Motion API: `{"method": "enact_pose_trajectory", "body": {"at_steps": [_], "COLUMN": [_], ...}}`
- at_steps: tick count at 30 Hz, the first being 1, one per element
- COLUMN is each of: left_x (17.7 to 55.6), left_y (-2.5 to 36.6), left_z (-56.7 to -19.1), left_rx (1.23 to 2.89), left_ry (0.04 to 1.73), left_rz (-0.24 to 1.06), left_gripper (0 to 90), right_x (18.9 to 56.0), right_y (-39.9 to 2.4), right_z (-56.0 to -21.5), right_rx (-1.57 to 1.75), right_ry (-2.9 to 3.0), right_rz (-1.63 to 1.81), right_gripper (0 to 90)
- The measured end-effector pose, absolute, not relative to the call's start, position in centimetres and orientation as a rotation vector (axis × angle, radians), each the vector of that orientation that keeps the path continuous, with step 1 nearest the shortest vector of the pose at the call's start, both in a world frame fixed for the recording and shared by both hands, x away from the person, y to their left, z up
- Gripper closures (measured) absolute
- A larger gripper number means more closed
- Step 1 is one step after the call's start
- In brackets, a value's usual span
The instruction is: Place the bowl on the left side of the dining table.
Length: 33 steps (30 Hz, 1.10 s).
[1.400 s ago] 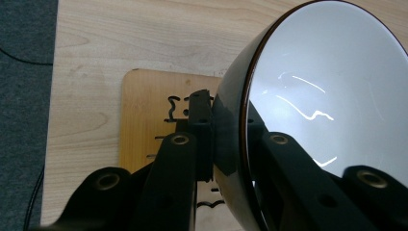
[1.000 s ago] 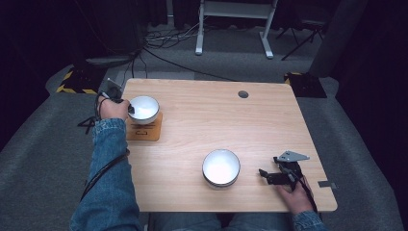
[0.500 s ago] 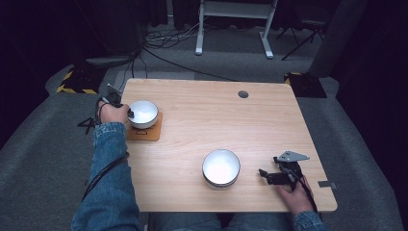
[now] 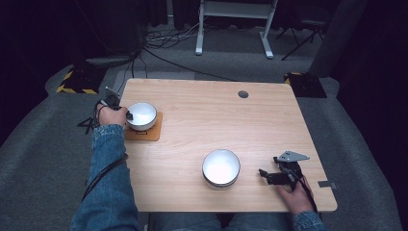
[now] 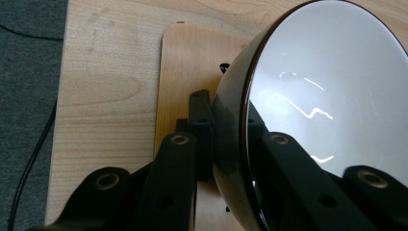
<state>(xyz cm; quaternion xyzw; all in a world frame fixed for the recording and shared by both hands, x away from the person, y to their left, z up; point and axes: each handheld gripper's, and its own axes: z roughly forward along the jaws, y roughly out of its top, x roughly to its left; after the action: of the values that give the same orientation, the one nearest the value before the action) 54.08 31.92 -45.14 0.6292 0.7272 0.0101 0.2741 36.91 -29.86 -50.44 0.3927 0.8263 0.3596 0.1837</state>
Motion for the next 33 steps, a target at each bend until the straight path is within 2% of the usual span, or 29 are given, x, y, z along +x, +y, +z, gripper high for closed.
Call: {"method": "enact_pose_trajectory", "body": {"at_steps": [10, 15, 17, 23, 27, 33], "left_x": [53.9, 54.0, 54.0, 53.8, 53.3, 52.7], "left_y": [32.1, 31.8, 31.3, 30.7, 29.9, 29.2], "left_z": [-45.1, -44.4, -43.7, -42.7, -41.5, -39.9], "left_rx": [1.713, 1.743, 1.756, 1.792, 1.786, 1.809], "left_ry": [1.930, 1.899, 1.882, 1.824, 1.775, 1.717], "left_rz": [0.062, 0.111, 0.197, 0.289, 0.358, 0.421], "left_gripper": [81.0, 71.3, 65.4, 45.3, 40.1, 38.3], "right_x": [36.9, 36.9, 36.9, 36.9, 36.9, 36.9], "right_y": [-29.9, -29.9, -29.9, -29.9, -29.9, -29.9], "right_z": [-50.4, -50.4, -50.4, -50.4, -50.4, -50.4], "right_rx": [1.107, 1.108, 1.107, 1.107, 1.107, 1.108], "right_ry": [2.330, 2.330, 2.330, 2.330, 2.330, 2.330], "right_rz": [1.014, 1.014, 1.014, 1.014, 1.015, 1.014], "right_gripper": [14.5, 14.5, 14.5, 14.4, 14.5, 14.4]}}
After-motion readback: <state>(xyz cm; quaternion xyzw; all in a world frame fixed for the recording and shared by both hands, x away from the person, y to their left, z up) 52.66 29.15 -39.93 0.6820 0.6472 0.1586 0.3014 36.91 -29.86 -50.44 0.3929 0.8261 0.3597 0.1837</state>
